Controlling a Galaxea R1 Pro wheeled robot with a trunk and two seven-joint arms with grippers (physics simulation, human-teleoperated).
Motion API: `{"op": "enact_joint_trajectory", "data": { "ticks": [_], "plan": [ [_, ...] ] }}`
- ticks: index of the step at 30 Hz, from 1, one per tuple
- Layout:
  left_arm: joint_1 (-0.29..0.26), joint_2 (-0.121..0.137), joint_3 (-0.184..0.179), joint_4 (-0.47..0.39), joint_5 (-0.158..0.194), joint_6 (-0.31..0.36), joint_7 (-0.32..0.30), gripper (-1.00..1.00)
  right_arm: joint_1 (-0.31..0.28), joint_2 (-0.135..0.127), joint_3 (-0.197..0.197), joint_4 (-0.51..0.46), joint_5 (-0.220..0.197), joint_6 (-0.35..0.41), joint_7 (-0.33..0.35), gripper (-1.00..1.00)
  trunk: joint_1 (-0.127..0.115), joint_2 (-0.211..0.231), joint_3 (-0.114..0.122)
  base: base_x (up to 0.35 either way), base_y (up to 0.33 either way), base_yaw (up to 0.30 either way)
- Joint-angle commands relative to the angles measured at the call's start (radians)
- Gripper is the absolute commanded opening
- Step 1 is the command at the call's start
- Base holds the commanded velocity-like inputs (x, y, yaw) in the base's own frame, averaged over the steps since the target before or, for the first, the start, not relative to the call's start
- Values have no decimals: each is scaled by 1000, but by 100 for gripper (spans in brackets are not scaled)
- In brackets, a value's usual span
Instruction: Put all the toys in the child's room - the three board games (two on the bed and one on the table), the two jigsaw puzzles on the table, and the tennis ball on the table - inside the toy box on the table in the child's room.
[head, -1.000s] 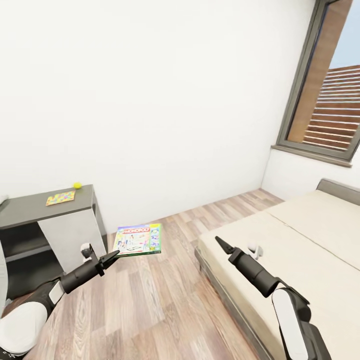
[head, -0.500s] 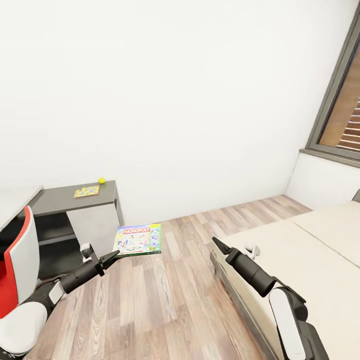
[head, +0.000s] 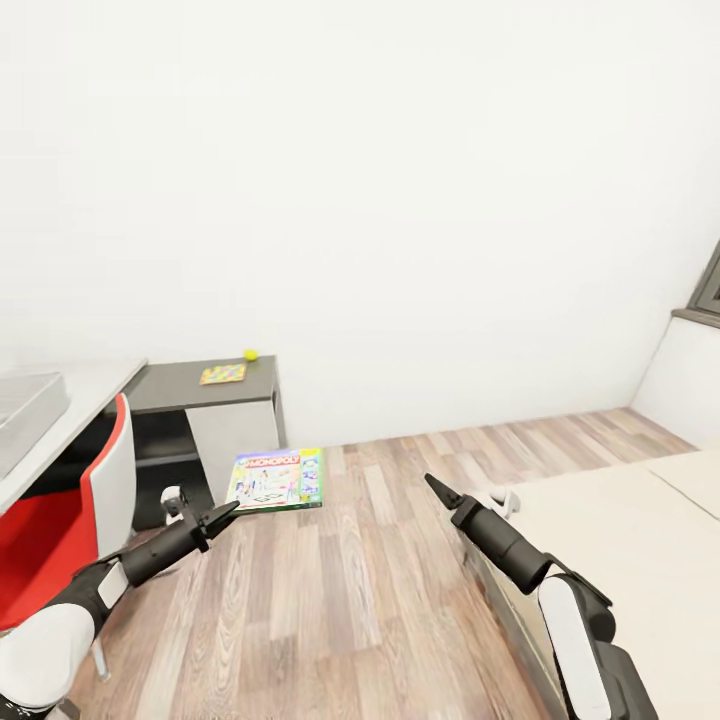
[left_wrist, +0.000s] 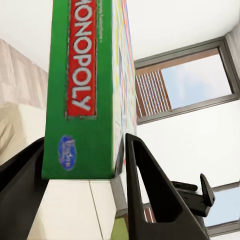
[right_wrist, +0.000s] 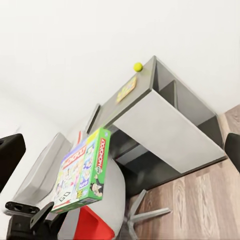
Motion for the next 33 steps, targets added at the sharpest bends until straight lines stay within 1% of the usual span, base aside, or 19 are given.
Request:
{"op": "enact_joint_trajectory", "data": {
  "ticks": [1, 8, 14, 21, 27, 33],
  "plan": [
    [-1, 0, 11, 0, -9, 11, -6, -100, -1, 1, -3, -1, -5, 8, 2, 100, 0, -1, -1, 5, -71, 287],
    [-1, -1, 9, 0, -9, 13, -5, -100, -1, 1, -3, 0, -5, 8, 2, 100, 0, -1, -1, 94, -157, 287],
    [-1, -2, 8, 0, -9, 12, -3, -100, -1, 1, -4, 0, -5, 8, 2, 100, 0, -1, -1, 190, -38, 246],
    [-1, -2, 8, 0, -9, 11, -3, -100, 0, 1, -4, 0, -5, 9, 2, 100, 0, -1, -1, 200, -19, 24],
    [-1, -2, 7, 0, -9, 12, -3, -100, -1, 1, -5, -1, -5, 8, 2, 100, 0, -1, -1, 199, -106, 6],
    [-1, -2, 7, 0, -9, 12, -3, -100, -1, 1, -4, -1, -5, 8, 2, 100, 0, -1, 1, 196, -41, 171]
  ]
}}
